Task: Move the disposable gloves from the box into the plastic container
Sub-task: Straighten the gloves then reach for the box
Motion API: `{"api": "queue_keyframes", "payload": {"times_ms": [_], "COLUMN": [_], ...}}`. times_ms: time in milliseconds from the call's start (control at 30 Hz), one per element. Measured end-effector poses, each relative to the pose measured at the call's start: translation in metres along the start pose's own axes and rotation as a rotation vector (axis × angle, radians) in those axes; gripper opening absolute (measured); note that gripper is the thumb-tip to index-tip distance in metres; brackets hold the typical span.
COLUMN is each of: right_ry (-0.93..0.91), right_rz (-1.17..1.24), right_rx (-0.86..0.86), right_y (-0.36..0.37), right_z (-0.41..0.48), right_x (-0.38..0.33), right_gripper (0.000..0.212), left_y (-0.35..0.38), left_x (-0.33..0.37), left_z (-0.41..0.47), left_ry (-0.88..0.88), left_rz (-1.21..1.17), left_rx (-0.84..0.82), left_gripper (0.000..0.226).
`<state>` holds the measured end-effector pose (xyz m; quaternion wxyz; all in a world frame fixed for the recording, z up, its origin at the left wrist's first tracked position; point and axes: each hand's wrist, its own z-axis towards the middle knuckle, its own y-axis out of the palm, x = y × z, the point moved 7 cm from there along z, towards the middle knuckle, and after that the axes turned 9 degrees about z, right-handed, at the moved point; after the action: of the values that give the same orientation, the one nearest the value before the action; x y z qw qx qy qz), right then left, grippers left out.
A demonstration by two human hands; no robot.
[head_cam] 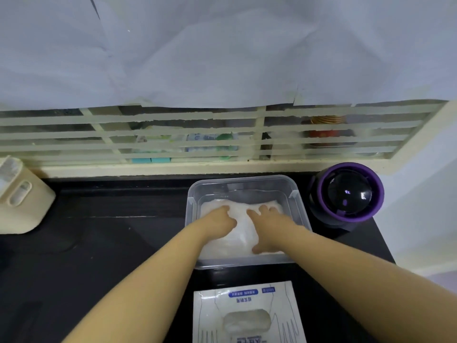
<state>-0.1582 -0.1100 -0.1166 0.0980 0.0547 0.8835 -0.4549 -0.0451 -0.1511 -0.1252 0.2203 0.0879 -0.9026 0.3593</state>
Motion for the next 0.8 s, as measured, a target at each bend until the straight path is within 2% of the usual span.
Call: {"api": "queue_keyframes", "payload": {"times_ms": [100,167,233,300,367,433,500,600,633,700,800], "right_ry": [-0.166,-0.320,-0.475,-0.564,-0.596,-0.594,-0.569,-0.607,-0.630,-0.676,-0.601], "right_rz": [0.111,0.191,0.163,0.040,-0.137,-0.268,-0.270,-0.330,-0.393,-0.460,-0.377], "right_rx": [0.254,0.334,0.253,0.066,-0.051,-0.087,-0.080,-0.045,-0.039,0.015,-0.002], "right_y": [-0.037,-0.048,-0.040,-0.004,0.038,0.072,0.085,0.095,0.098,0.104,0.102], "right_z": [-0.038,-0.073,-0.103,-0.117,-0.116,-0.108,-0.100,-0.095,-0.094,-0.090,-0.092], "right_x": [-0.017,-0.034,-0.050,-0.061,-0.060,-0.057,-0.055,-0.065,-0.068,-0.068,-0.069], "right_gripper": [0.059,0.039,0.027,0.026,0.032,0.034,0.037,0.043,0.044,0.046,0.023], "left_y": [-0.013,-0.019,-0.022,-0.016,0.001,0.027,0.057,0.091,0.098,0.101,0.100], "left_x": [0.011,0.015,0.015,0.010,0.004,-0.005,-0.019,-0.054,-0.065,-0.074,-0.073], "left_z": [-0.035,-0.065,-0.094,-0.122,-0.140,-0.150,-0.148,-0.130,-0.125,-0.120,-0.120], "left_ry": [0.177,0.306,0.414,0.510,0.607,0.686,0.670,0.468,0.403,0.344,0.333], "left_rz": [0.052,0.089,0.154,0.268,0.416,0.544,0.634,0.787,0.805,0.789,0.811], "left_rx": [0.118,0.238,0.358,0.448,0.464,0.419,0.318,0.141,0.093,0.064,0.070], "left_gripper": [0.051,0.044,0.038,0.033,0.030,0.029,0.041,0.093,0.103,0.110,0.112]}}
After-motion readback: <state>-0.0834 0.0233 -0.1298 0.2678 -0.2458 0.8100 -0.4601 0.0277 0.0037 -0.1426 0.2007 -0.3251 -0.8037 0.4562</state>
